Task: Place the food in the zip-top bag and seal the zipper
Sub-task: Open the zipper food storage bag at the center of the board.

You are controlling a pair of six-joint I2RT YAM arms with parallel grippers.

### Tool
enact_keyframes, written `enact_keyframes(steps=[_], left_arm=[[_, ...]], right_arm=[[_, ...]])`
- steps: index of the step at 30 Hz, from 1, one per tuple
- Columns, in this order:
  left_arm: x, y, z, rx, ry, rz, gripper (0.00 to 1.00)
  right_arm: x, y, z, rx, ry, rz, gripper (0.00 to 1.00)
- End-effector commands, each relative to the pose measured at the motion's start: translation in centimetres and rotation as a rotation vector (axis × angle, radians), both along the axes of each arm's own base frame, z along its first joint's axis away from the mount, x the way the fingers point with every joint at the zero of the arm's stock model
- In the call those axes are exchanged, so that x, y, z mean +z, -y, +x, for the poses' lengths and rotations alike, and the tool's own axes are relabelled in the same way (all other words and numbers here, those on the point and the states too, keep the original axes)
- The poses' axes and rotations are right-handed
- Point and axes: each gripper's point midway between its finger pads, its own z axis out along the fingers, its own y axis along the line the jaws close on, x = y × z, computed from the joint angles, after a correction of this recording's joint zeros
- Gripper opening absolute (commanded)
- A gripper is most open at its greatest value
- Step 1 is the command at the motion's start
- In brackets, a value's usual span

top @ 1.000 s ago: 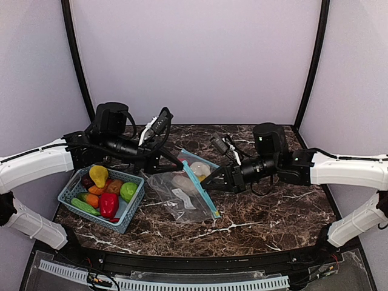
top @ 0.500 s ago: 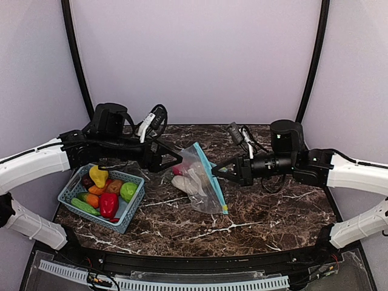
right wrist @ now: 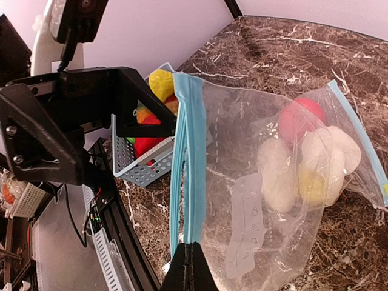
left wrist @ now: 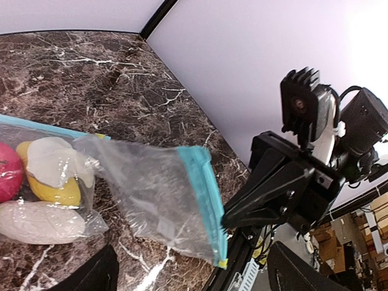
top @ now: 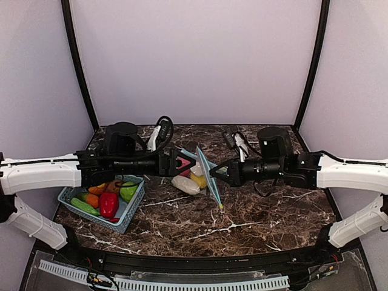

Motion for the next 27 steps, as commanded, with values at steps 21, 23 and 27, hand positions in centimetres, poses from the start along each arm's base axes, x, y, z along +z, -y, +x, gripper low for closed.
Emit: enact_keyframes(steps=[21,23,27], left_arm=[[-7.2,2.0,2.0,0.086,-0.156,0.065,0.73],[-7.7,1.7,2.1,0.1,-0.162,0.088,0.69],[-8.2,1.1,2.1,0.116,-0.167,0.119,0.66]], right_arm=[[-2.5,-2.4,0.7,0.008,-0.036,0.001,0.0],[-2.6,-2.3,0.7,0.003,-0.036,-0.003,0.0],[-2.7,-2.1,0.8,-0.007,-0.033,-0.008,0.0]])
